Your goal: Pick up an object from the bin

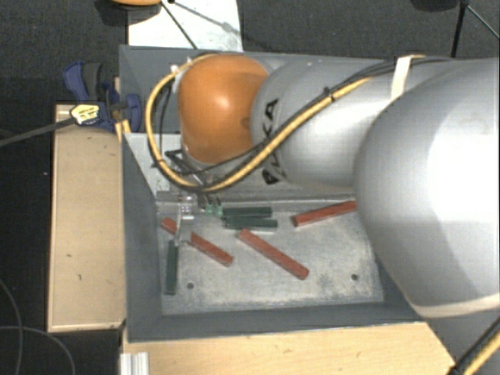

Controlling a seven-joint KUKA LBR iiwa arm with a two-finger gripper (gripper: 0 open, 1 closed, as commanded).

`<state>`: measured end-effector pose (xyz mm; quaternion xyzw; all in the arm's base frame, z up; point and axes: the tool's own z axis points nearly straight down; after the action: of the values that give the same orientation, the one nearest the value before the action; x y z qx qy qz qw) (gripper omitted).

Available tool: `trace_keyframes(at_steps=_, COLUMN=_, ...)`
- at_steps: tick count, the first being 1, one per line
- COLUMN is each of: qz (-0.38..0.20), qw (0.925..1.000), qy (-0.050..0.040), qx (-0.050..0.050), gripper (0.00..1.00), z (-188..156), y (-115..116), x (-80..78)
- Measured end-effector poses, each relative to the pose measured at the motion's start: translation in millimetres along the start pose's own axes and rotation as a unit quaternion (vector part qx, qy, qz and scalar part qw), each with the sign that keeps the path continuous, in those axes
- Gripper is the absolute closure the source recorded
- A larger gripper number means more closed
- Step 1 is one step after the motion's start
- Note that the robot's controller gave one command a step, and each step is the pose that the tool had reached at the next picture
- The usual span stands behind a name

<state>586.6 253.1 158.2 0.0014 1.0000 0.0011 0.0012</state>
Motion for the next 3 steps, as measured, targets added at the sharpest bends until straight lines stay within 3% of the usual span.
trace_keyframes(at_steps=1, qz=-0.109, qw=0.994, qy=-0.0004, qx=0.0, gripper=0.0, z=39.6, y=-10.1, x=28.1)
trace_keyframes(at_steps=2, qz=-0.155, qw=0.9879, qy=0.0019, qx=0.001, gripper=0.0, z=56.0, y=-19.9, x=36.4)
trace_keyframes(at_steps=3, qz=-0.055, qw=0.9985, qy=0.0007, qx=0.0, gripper=0.0, z=66.4, y=-47.9, x=26.2)
